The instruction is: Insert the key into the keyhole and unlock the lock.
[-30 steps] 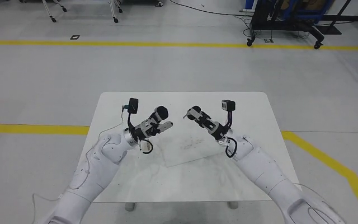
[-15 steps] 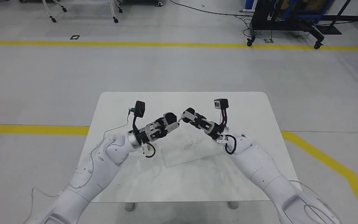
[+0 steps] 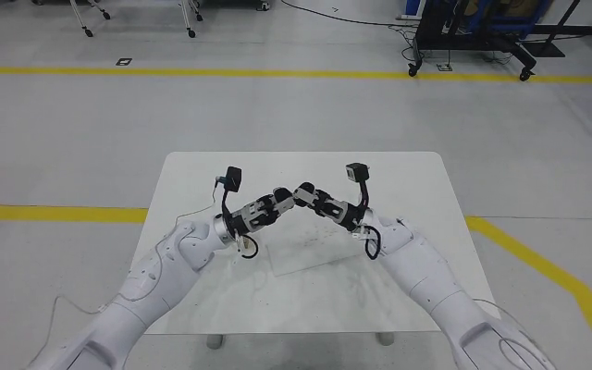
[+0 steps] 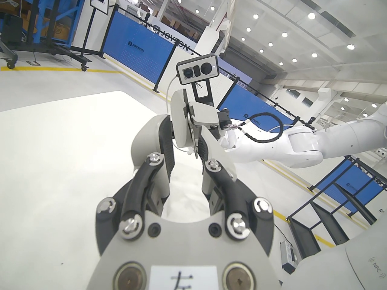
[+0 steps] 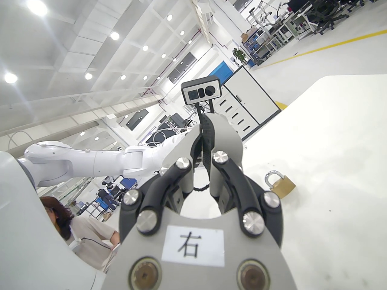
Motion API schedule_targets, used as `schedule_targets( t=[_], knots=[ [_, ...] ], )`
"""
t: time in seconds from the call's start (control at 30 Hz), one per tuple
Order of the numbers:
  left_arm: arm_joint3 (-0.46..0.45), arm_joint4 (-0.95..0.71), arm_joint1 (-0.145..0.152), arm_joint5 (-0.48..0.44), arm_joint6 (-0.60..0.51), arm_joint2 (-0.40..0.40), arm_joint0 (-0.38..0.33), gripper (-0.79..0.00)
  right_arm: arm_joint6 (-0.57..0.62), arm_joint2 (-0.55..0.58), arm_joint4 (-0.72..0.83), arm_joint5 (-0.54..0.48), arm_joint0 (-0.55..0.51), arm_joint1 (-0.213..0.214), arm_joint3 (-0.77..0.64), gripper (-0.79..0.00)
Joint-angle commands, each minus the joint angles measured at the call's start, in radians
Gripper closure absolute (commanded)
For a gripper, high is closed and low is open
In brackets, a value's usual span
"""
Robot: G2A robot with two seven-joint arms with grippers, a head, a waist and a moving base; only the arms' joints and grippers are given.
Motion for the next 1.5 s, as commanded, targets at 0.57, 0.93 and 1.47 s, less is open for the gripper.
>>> schedule_targets(
  t=[0.57, 0.93, 1.47],
  knots=[
    [0.019, -0.070, 0.014, 0.000, -0.024, 0.047, -0.035, 0.000, -0.062, 0.044, -0.134, 0.000, -0.020, -0.019, -0.006, -0.037],
    [0.004, -0.030, 0.038, 0.000, 0.028, 0.023, -0.022, 0.000, -0.040, 0.051, -0.110, 0.000, -0.023, -0.018, -0.007, -0.785],
    [-0.056, 0.071, 0.089, 0.000, 0.034, 0.065, -0.016, 0.000, 0.016, 0.139, -0.492, 0.020, -0.022, 0.029, -0.124, -0.785]
  ],
)
